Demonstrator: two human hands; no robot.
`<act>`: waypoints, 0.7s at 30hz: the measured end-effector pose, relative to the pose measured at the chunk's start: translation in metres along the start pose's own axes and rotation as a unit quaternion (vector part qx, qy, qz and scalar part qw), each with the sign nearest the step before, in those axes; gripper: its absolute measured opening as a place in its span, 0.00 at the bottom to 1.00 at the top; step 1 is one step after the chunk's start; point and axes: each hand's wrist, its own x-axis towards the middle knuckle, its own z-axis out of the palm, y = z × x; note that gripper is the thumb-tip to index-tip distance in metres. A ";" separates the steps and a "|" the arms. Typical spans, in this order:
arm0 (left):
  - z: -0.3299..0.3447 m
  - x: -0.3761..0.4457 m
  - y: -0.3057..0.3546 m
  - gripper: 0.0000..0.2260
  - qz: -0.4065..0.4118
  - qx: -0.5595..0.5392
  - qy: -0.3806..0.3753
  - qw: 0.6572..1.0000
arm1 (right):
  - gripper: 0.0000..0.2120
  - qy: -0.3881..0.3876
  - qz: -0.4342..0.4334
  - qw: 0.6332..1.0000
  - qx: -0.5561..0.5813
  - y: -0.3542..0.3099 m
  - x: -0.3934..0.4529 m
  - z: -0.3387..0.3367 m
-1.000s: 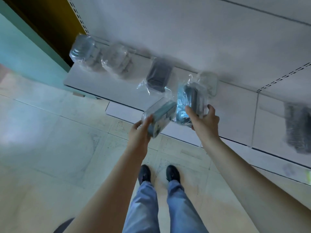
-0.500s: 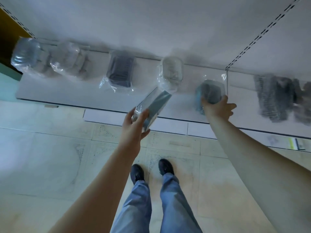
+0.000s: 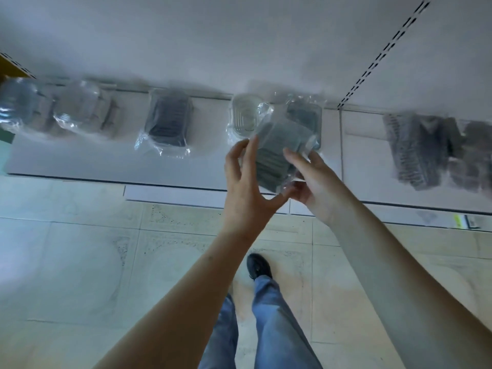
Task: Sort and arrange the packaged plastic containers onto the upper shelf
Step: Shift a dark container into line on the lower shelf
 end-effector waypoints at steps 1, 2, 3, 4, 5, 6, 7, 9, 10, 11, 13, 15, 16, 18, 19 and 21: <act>0.004 0.003 0.000 0.51 0.010 0.015 -0.040 0.999 | 0.26 0.012 -0.014 1.000 0.011 -0.001 0.009 -0.009; 0.008 0.005 -0.002 0.53 0.021 0.039 -0.078 0.996 | 0.28 0.029 -0.029 0.999 0.013 -0.004 0.019 -0.019; 0.011 0.007 -0.007 0.53 0.028 0.072 -0.106 0.991 | 0.33 0.048 -0.042 0.998 0.010 -0.009 0.029 -0.028; 0.014 0.010 -0.014 0.50 0.029 0.109 -0.125 0.986 | 0.41 0.065 -0.052 0.996 0.010 -0.013 0.041 -0.039; 0.016 0.012 -0.022 0.47 0.022 0.149 -0.136 0.979 | 0.50 0.091 -0.061 0.994 0.004 -0.017 0.053 -0.049; 0.017 0.015 -0.030 0.43 0.007 0.188 -0.146 0.971 | 0.55 0.113 -0.073 0.991 -0.005 -0.019 0.068 -0.061; 0.016 0.019 -0.037 0.39 -0.009 0.224 -0.160 0.961 | 0.53 0.123 -0.087 0.988 -0.017 -0.021 0.081 -0.070; 0.014 0.029 -0.049 0.36 -0.021 0.282 -0.195 0.939 | 0.35 0.124 -0.104 0.985 -0.060 -0.027 0.098 -0.078; 0.013 0.035 -0.053 0.35 -0.018 0.302 -0.209 0.930 | 0.27 0.134 -0.113 0.980 -0.091 -0.029 0.107 -0.080; 0.011 0.042 -0.055 0.34 -0.010 0.315 -0.219 0.924 | 0.23 0.148 -0.118 0.974 -0.128 -0.030 0.114 -0.082; 0.010 0.055 -0.059 0.34 0.009 0.332 -0.226 0.916 | 0.23 0.176 -0.117 0.954 -0.212 -0.029 0.127 -0.086; 0.012 0.069 -0.061 0.35 0.015 0.341 -0.229 0.912 | 0.25 0.169 -0.108 0.941 -0.271 -0.025 0.133 -0.090; 0.013 0.075 -0.062 0.35 0.010 0.340 -0.231 0.912 | 0.24 0.159 -0.104 0.943 -0.274 -0.021 0.137 -0.092; 0.014 0.083 -0.064 0.35 -0.001 0.341 -0.236 0.910 | 0.22 0.152 -0.107 0.942 -0.280 -0.019 0.139 -0.094; 0.014 0.086 -0.065 0.35 -0.004 0.345 -0.239 0.908 | 0.22 0.151 -0.107 0.939 -0.291 -0.019 0.139 -0.094; 0.012 0.087 -0.066 0.35 -0.004 0.350 -0.240 0.905 | 0.22 0.146 -0.110 0.933 -0.309 -0.020 0.139 -0.095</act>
